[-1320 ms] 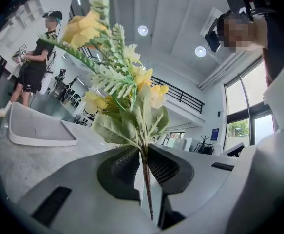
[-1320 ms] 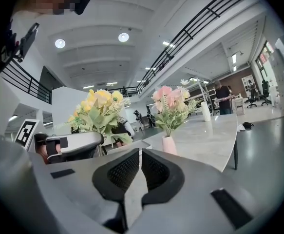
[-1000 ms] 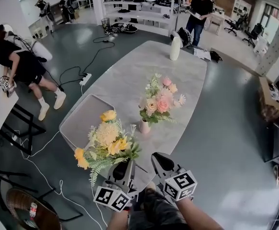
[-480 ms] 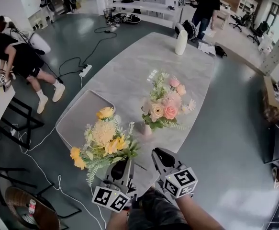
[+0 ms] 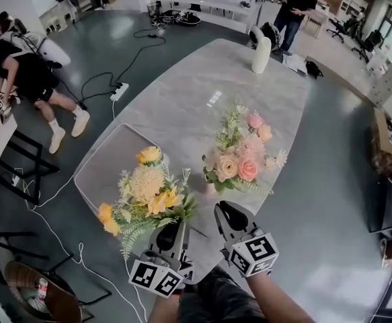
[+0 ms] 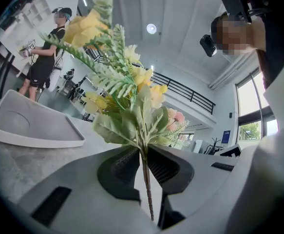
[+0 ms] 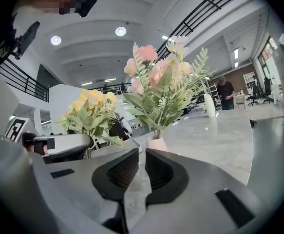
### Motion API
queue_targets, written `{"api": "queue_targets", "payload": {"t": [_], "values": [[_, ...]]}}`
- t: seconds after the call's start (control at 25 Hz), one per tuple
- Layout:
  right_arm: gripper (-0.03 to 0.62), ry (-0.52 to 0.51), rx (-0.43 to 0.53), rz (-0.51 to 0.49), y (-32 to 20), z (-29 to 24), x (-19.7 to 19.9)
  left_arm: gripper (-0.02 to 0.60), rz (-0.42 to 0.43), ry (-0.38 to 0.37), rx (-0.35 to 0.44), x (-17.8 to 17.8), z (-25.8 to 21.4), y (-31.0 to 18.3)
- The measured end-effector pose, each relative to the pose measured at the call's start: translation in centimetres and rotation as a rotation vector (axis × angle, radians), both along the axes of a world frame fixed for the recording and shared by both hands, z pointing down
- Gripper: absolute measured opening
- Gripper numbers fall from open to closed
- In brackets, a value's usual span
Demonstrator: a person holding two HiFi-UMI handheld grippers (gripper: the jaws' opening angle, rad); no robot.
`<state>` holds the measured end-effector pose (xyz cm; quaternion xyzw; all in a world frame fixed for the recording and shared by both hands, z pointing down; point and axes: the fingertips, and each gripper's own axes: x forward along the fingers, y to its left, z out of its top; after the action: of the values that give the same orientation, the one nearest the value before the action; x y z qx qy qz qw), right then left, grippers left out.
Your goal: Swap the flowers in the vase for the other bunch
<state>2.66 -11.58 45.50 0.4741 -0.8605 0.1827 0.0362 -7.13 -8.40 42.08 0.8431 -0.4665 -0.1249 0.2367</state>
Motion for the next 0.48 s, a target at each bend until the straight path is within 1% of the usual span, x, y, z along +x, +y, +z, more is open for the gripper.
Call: {"api": "queue_targets", "payload": {"t": [0.16,0.28,0.48], "values": [[0.039,-0.006,0.022,0.016,-1.5,-0.8,-0.3,0.055,-0.001,0.013,-0.015,-0.2,0.3,-0.6],[0.110,-0.009,0.020,0.011,-2.0,-0.4,-0.7,0.057,-0.003,0.018,-0.025,-0.5,0.9,-0.8],[0.150,-0.056,0.008,0.027,-2.8,-0.1,-0.5,0.056,0.005,0.023,-0.037,-0.2,1.3,-1.1]]}}
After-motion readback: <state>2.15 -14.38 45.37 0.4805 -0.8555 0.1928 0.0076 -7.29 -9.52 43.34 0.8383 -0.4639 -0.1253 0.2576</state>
